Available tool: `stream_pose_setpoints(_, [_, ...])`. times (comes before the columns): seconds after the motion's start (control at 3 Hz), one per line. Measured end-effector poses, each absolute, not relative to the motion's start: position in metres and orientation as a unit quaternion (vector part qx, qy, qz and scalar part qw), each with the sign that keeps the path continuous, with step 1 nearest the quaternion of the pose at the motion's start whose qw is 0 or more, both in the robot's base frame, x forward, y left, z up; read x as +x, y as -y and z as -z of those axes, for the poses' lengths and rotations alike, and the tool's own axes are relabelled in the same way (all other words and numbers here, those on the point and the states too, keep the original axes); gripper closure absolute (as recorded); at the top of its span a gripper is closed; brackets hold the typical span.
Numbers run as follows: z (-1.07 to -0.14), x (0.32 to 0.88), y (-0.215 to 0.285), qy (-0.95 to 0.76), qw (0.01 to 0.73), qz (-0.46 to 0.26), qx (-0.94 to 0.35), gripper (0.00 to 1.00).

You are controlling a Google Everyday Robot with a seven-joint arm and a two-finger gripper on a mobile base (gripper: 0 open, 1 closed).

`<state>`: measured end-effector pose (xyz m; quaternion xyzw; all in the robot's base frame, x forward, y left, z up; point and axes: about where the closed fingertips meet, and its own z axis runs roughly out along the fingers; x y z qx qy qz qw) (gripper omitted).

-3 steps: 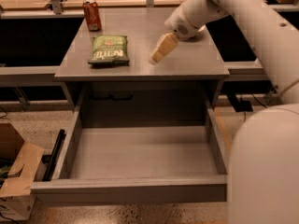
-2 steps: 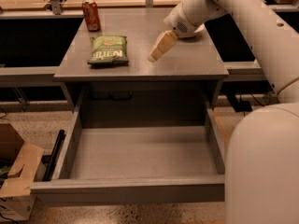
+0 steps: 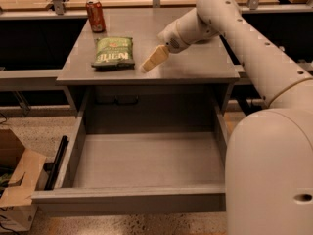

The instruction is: Place green jalapeno chip bag into top drawer

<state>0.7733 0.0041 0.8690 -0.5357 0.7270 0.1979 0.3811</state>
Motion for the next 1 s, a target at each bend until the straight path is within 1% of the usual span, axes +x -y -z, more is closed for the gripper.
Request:
stream_pose_setpoints(0.33, [-0.847,0.791,-0.024,-0.724,0.395,-0.225,-0.519,0.0])
stream_pose_setpoints(0.67, [-0.829,0.819,-0.061,-0.709,0.412,-0.262,-0.508,0.0])
stream_pose_setpoints(1.0, [-0.839,0.829,-0.095,-0.693,0.423,-0.279,-0.512,0.0])
